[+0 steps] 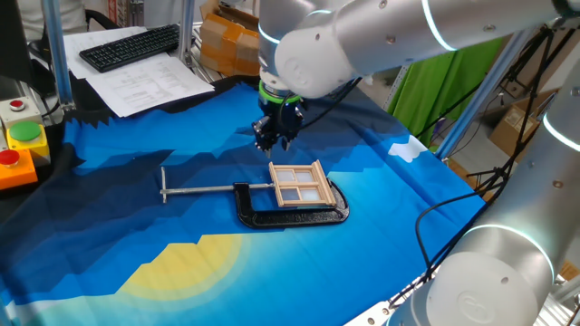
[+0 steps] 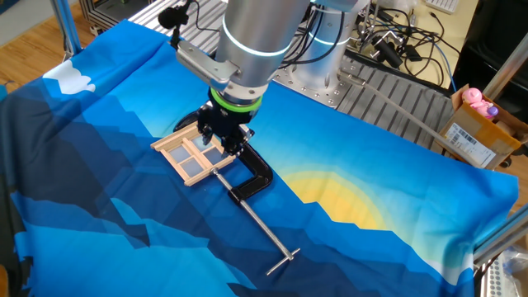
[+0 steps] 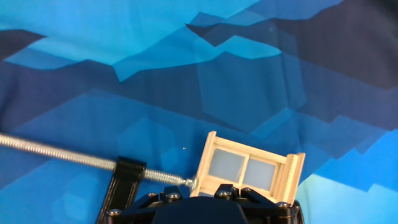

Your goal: Open a sliding window

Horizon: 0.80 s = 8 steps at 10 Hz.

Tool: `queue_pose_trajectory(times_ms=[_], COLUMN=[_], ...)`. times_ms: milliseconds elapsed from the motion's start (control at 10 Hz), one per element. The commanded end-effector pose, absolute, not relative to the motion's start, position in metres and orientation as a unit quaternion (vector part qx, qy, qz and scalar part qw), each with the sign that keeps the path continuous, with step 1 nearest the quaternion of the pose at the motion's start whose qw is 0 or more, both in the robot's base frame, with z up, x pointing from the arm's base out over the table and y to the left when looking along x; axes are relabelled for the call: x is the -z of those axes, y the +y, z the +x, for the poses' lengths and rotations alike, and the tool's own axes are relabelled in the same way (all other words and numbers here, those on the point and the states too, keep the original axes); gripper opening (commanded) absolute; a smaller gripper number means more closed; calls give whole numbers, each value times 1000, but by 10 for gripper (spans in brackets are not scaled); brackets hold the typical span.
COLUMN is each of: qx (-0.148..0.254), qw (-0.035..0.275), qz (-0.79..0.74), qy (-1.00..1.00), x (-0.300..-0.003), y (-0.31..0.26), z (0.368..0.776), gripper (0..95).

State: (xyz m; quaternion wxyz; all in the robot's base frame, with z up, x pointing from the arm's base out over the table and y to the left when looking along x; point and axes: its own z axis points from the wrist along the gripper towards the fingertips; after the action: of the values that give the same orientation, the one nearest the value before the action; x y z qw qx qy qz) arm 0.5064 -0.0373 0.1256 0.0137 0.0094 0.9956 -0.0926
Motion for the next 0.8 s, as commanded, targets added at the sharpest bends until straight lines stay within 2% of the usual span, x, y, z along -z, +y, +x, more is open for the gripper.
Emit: queue_pose_trajectory(times_ms=[100,400,800], qx=[68,32,27], qw=[1,5,5], qz=[10,-1,25], qy=[998,999,999], x=[-125,-127,-127], y=[-37,-32,-32], z=[506,507,507], gripper=[190,190,190])
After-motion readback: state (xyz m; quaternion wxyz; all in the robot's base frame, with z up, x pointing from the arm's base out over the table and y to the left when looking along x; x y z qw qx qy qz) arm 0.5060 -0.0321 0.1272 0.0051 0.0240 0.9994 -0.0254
